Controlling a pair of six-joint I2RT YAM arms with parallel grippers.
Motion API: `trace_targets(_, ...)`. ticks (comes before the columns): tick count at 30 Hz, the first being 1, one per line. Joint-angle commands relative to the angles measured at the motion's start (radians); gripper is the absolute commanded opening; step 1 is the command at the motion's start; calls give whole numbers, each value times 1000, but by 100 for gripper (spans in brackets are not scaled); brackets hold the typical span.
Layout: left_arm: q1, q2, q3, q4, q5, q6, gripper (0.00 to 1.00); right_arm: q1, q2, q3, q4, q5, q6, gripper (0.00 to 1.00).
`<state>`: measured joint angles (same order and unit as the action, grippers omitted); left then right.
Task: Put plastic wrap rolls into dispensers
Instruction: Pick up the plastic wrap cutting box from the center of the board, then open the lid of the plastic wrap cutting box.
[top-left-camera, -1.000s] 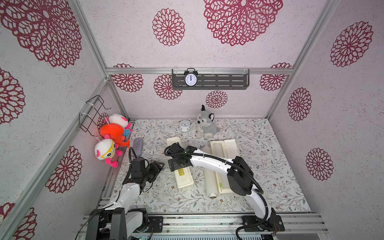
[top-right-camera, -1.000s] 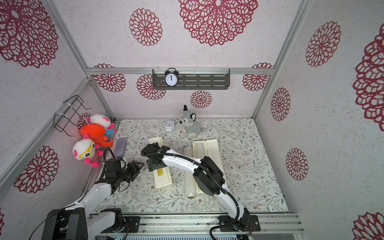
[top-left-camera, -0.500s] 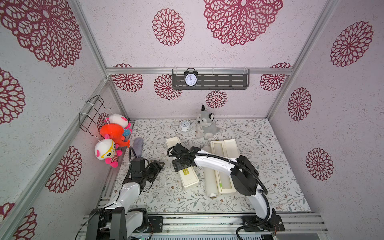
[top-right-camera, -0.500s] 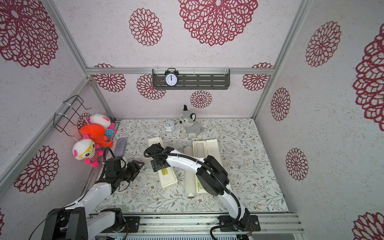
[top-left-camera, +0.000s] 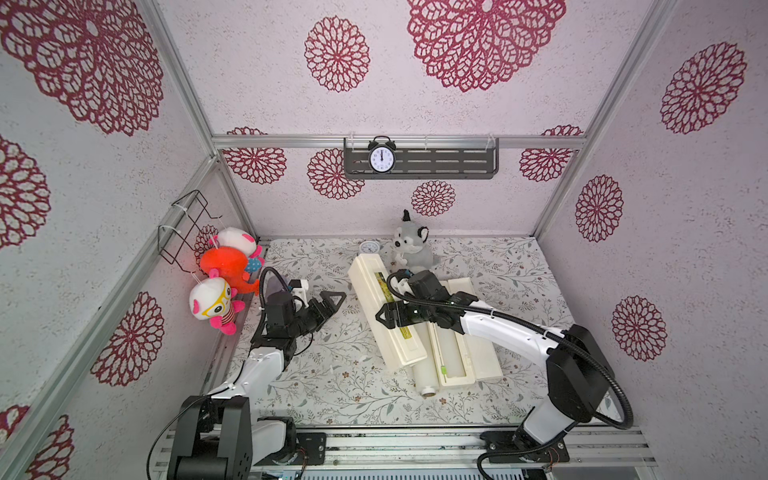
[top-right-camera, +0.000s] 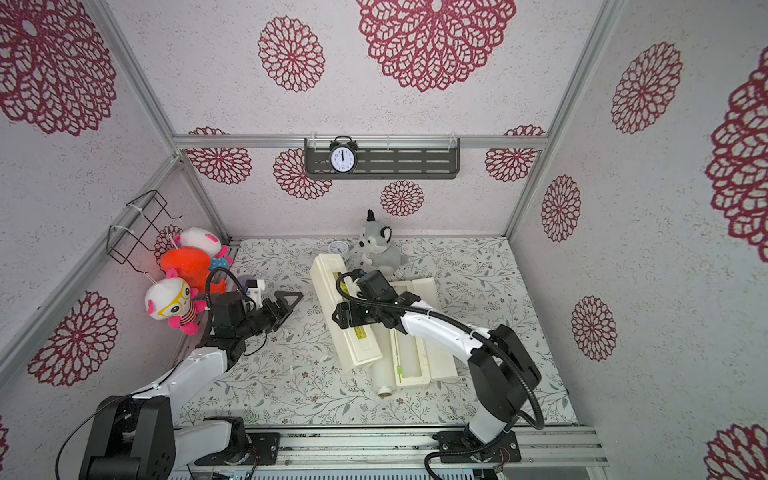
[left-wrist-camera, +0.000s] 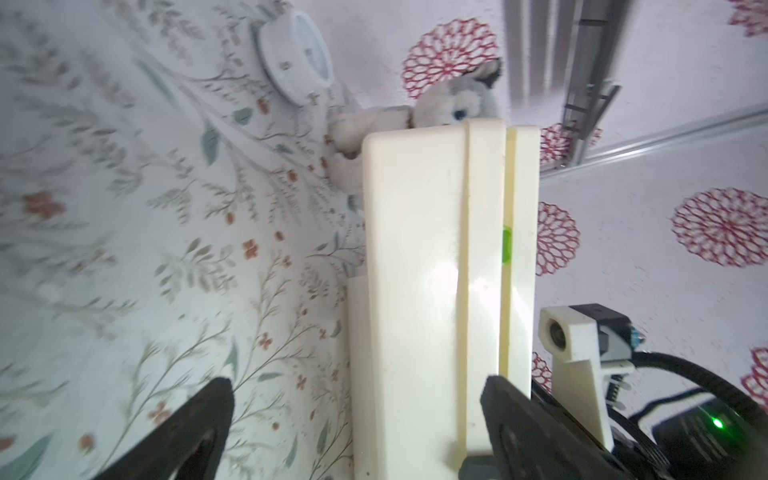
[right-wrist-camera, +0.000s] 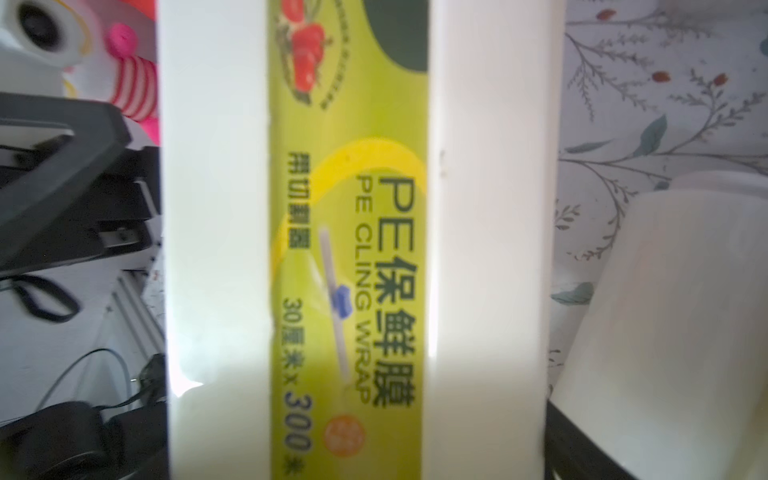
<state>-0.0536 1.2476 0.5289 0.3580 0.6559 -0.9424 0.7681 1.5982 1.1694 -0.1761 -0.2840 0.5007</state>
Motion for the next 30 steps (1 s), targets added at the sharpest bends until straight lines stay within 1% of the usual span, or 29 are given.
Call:
trace_targets(1,-20,55,29,292,120,-23,98,-45,-98,-56,216,-197,40,81)
trace_targets(3,-26,93,48,399,161,-63,98,-67,-131,-88,265,-255,61,81)
trace_targets(6,-27,145,90,488,204,-93,98,-97,-171,-119,326,-333,92,81)
trace_targets(9,-29,207,137,609,259,-155,98,-125,-204,-154,411,-407,139,81)
trace_targets(11,-31,258,185,658,310,-192,98,-137,-217,-173,471,-453,174,81)
trace_targets(12,-28,275,204,654,313,-201,98,-140,-221,-178,489,-467,186,81)
trace_targets(16,-28,336,257,713,333,-251,98,-142,-224,-184,524,-504,206,80)
trace_targets(19,-31,375,280,763,349,-290,98,-142,-228,-201,583,-534,240,80)
trace_targets(27,-38,480,337,995,363,-479,98,-141,-212,-226,644,-569,284,79)
trace_targets(30,-46,488,345,997,360,-488,98,-140,-202,-224,650,-570,289,78)
